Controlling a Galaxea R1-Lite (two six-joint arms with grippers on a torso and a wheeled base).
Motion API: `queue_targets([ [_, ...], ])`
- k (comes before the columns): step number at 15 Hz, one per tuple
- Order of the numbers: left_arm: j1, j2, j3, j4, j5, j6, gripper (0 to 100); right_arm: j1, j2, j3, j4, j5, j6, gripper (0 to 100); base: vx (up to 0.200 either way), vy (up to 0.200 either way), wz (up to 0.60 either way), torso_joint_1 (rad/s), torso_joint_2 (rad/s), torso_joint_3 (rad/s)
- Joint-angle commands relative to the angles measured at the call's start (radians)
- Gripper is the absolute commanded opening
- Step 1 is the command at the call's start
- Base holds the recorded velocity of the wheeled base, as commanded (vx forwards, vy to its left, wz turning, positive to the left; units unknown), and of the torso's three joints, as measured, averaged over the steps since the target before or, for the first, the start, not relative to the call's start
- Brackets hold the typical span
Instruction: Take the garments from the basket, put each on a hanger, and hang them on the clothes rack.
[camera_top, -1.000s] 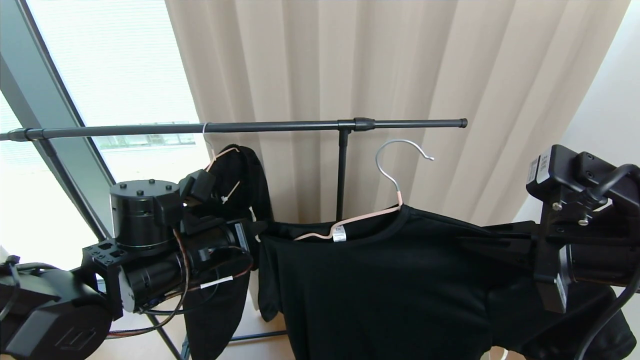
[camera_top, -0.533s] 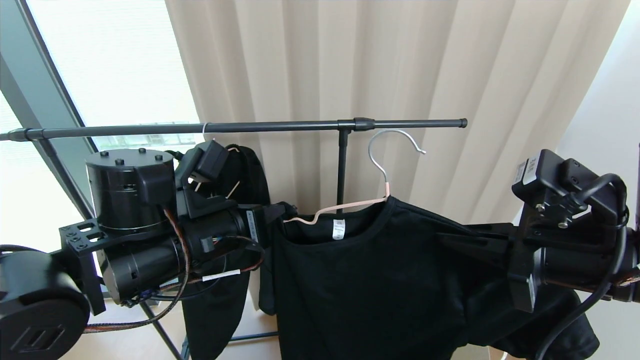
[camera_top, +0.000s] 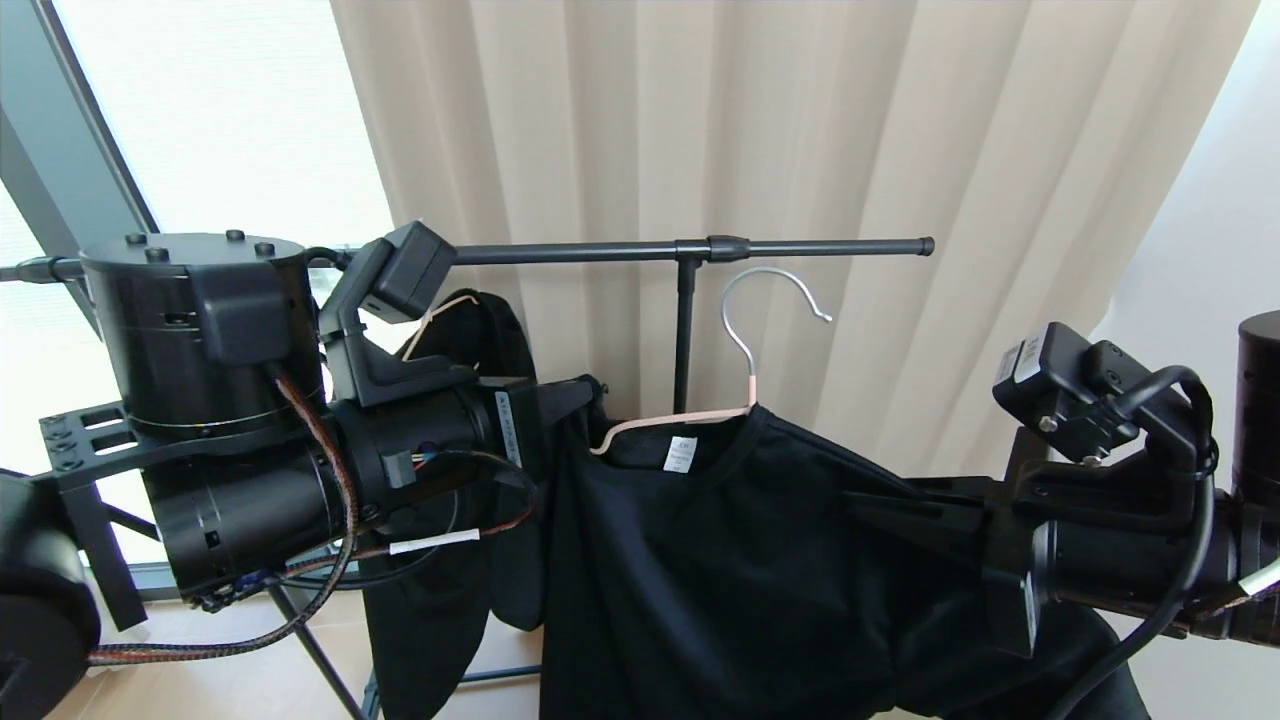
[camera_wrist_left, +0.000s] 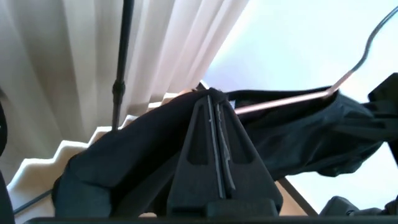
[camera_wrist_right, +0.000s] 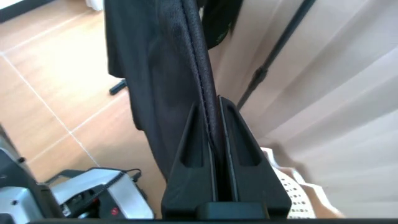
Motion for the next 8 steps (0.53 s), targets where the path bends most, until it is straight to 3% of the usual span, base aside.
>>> queue_targets([
  [1, -0.034, -0.006, -0.018, 0.001, -0.001, -0.002, 0, 0.026, 0.047, 0.000, -0.040, -0.002, 0.021, 0, 0.000, 0.000, 0.00, 0.000, 0.00, 0.000],
  [8, -0.111, -0.012, -0.142, 0.073, -0.006, -0.003, 0, 0.027, 0.224, 0.086, -0.404, 0.001, 0.106, 0, 0.000, 0.000, 0.00, 0.000, 0.00, 0.000],
])
